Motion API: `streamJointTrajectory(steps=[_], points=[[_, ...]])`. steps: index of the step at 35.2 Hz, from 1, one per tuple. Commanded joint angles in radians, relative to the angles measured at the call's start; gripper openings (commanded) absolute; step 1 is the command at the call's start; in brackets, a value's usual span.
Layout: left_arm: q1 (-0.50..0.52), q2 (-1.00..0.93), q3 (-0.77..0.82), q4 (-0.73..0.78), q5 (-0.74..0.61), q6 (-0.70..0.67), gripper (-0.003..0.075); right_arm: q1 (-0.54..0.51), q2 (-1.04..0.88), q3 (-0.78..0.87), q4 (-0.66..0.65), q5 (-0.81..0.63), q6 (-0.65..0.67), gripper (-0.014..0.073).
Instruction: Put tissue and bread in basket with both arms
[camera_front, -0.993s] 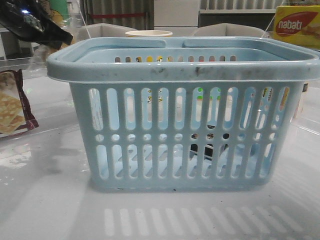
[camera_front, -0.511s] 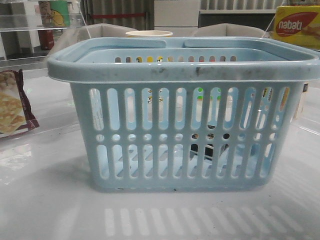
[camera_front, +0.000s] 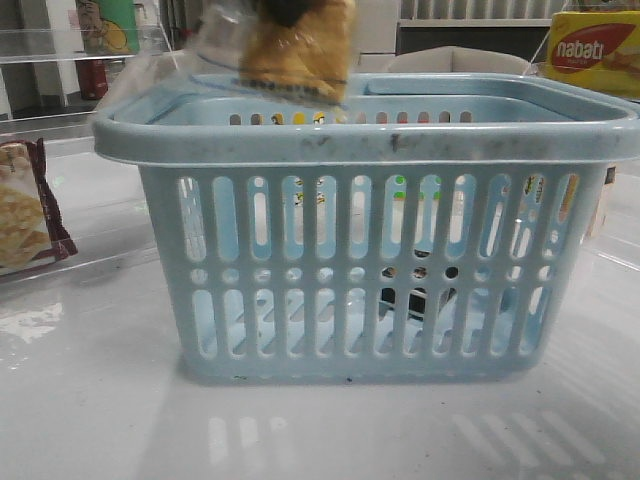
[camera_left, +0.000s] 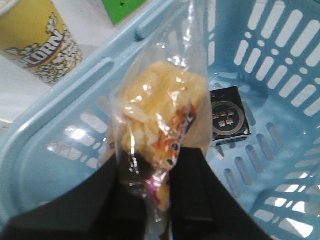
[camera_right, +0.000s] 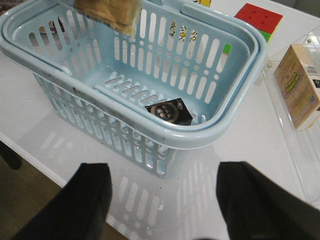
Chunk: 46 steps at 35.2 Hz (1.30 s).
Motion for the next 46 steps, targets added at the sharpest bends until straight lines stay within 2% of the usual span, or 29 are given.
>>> streamJointTrajectory(steps=[1,3,4,11,16,24,33,38,44,46], points=[[-0.011,-0.027,-0.030,-0.018,-0.100,-0.002,0.0399,-0.001,0.003,-0.026,-0.005,-0.073,-0.011,0.0542],[-0.008,-0.025,-0.030,-0.018,-0.107,-0.002,0.0487,-0.001,0.003,-0.026,-0.005,-0.073,-0.011,0.0542],[-0.004,-0.029,-0.030,-0.021,-0.107,-0.002,0.0503,-0.001,0.003,-0.026,-0.005,-0.073,-0.011,0.0542],[0.000,-0.171,0.013,-0.061,-0.108,-0.002,0.0461,-0.001,0.003,-0.026,-0.005,-0.073,-0.011,0.0542],[0.000,-0.363,0.170,-0.079,-0.139,-0.002,0.0434,-0.001,0.003,-0.026,-0.005,-0.073,-0.011,0.0542],[0.000,-0.715,0.446,-0.079,-0.139,-0.002,0.0434,-0.001,0.003,-0.026,-0.005,-0.074,-0.011,0.0542],[0.000,-1.049,0.676,-0.079,-0.040,-0.016,0.0434,-0.001,0.003,-0.026,-0.005,-0.084,-0.011,0.0542],[0.000,-1.153,0.766,-0.064,-0.027,-0.036,0.0434,-0.001,0.003,-0.026,-0.005,-0.069,-0.011,0.0542],[0.000,-1.161,0.805,-0.053,-0.033,-0.036,0.0434,-0.001,0.004,-0.025,-0.033,-0.016,-0.011,0.0542],[0.000,-1.161,0.805,-0.053,-0.033,-0.036,0.0407,-0.001,0.004,-0.025,-0.039,-0.003,-0.011,0.0498]])
